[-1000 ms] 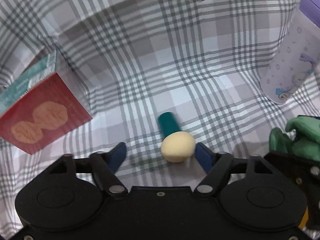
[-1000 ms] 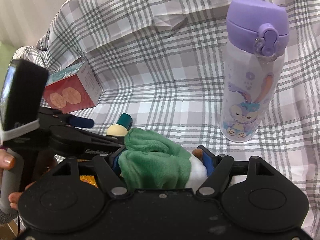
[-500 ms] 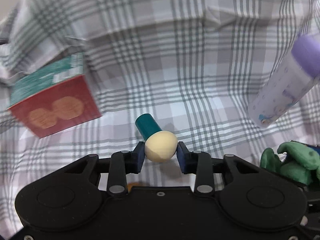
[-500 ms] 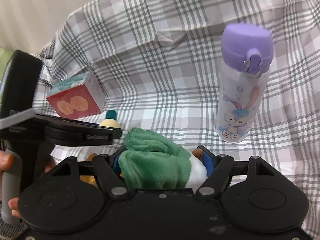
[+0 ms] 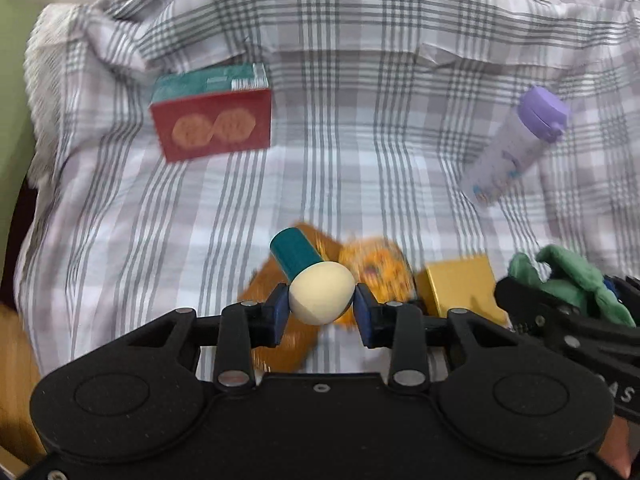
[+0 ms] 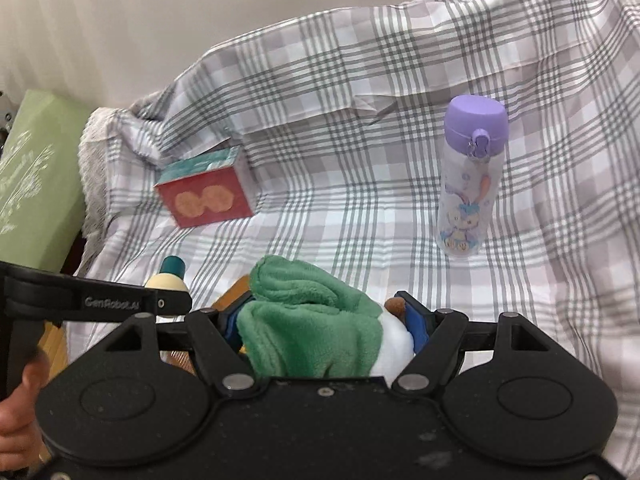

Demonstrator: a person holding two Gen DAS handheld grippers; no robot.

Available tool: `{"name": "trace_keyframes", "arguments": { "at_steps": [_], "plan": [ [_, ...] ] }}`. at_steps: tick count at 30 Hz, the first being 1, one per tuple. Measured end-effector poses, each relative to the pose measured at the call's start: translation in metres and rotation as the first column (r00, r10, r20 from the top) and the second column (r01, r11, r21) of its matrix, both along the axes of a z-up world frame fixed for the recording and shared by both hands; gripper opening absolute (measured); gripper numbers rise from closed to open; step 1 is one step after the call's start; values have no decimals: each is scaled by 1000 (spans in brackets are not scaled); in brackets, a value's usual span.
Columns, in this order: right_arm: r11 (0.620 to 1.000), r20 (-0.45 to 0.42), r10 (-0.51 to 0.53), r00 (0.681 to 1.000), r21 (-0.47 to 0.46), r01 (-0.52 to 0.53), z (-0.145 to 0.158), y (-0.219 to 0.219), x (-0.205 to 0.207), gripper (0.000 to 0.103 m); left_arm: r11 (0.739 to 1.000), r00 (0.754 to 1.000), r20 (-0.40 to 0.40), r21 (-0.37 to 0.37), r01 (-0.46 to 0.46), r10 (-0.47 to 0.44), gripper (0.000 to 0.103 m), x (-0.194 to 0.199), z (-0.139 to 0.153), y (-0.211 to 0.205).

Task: Organize soft objects
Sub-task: 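Carry the stick and plush to the basket and release both inside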

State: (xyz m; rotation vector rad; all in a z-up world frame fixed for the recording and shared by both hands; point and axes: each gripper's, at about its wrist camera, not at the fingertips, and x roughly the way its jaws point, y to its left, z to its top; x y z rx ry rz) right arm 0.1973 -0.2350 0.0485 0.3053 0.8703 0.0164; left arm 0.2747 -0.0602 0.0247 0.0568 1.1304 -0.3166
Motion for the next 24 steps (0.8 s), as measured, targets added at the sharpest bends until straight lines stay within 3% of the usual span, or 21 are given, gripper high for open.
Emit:
{"name": "trace_keyframes", "arguments": {
  "at_steps": [12, 24],
  "plan": [
    [999, -60, 13, 998, 39, -11, 3, 26, -109, 73, 1000, 996, -88, -3, -9, 8, 37, -107, -13, 20],
    [999, -59, -19, 998, 30, 21, -5, 45, -201, 73, 1000, 997, -75, 13, -2, 3, 37, -183, -24, 22]
  ]
}}
